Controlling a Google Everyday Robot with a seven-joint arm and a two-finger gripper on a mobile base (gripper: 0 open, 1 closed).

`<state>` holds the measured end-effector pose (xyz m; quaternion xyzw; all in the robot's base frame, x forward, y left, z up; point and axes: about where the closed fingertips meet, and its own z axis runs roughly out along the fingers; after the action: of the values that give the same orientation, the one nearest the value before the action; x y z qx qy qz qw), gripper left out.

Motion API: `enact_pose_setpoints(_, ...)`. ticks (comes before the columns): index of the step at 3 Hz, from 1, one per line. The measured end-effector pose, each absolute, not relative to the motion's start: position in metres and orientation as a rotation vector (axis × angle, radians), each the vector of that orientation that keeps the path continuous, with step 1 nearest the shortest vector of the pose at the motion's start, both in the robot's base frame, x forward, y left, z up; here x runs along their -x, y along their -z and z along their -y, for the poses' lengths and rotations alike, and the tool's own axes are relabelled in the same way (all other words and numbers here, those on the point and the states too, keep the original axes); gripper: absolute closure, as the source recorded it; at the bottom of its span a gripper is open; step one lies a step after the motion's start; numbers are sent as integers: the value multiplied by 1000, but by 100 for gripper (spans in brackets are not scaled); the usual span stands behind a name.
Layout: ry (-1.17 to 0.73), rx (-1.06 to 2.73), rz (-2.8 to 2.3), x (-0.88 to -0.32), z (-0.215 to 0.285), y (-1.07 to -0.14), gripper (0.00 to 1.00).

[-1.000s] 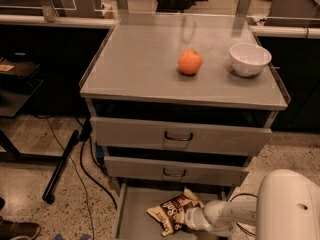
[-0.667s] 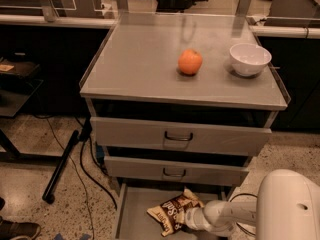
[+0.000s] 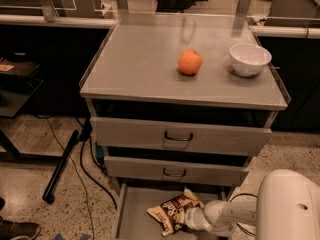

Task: Pick brown chip bag from bottom drawer and place on counter

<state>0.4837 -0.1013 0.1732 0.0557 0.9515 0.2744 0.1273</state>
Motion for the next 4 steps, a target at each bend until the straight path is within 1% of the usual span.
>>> enact_pose_setpoints(1,-798,-162,-2769,-484,101,-173,12)
enact_pose_setpoints(2,-799,-162,-2769,-484,101,-173,0)
enact_pose_setpoints(3,-798,-163,-2769,-484,101,-173,0)
enact_pose_setpoints(4,-747,-274,-2794,-488,100,-158,0)
